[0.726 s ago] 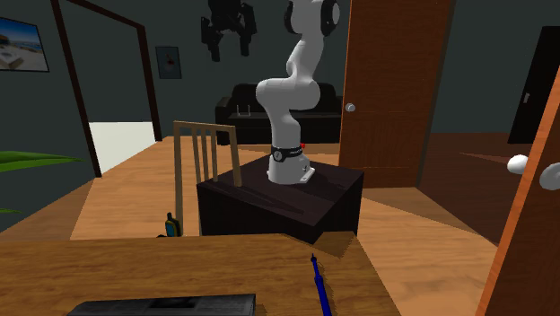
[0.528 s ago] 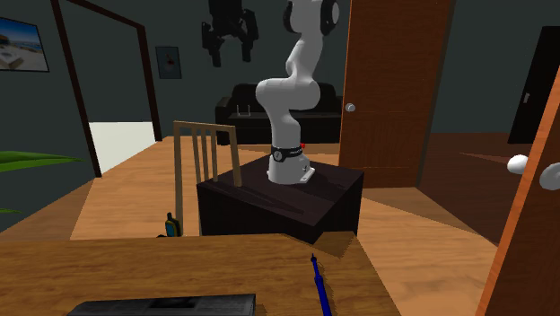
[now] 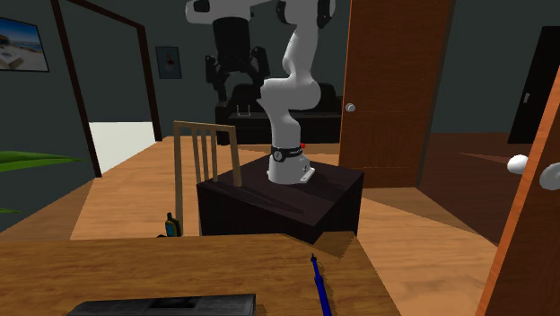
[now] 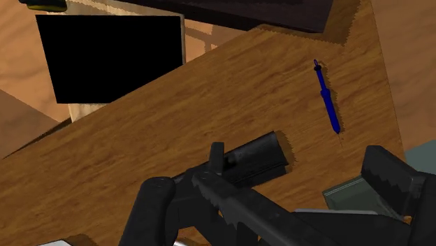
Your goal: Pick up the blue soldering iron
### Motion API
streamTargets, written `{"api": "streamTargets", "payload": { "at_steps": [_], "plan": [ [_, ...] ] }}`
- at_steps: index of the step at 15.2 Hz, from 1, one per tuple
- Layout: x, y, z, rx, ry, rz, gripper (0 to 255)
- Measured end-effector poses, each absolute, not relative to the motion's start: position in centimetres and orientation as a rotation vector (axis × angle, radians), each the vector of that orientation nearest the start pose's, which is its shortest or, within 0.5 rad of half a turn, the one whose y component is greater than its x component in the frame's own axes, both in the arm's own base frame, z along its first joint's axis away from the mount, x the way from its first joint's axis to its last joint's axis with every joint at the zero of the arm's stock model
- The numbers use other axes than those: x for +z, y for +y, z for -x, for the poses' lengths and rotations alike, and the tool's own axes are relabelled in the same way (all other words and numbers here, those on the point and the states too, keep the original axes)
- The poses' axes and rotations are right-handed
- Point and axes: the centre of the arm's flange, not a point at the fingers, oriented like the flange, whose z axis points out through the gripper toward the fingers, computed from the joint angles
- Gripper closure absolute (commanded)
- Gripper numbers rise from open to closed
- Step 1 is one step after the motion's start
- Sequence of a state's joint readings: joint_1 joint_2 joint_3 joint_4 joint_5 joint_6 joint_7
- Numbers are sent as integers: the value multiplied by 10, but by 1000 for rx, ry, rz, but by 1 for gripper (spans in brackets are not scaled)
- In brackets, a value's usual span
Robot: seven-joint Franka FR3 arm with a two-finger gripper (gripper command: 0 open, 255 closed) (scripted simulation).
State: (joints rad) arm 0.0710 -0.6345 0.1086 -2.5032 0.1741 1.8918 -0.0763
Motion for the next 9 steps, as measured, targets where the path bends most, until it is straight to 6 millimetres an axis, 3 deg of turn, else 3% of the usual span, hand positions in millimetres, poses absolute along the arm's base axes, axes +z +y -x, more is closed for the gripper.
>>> {"api": "streamTargets", "payload": {
  "at_steps": [9],
  "plan": [
    [402,144,-386,16,-464,3004,0]
  ]
}}
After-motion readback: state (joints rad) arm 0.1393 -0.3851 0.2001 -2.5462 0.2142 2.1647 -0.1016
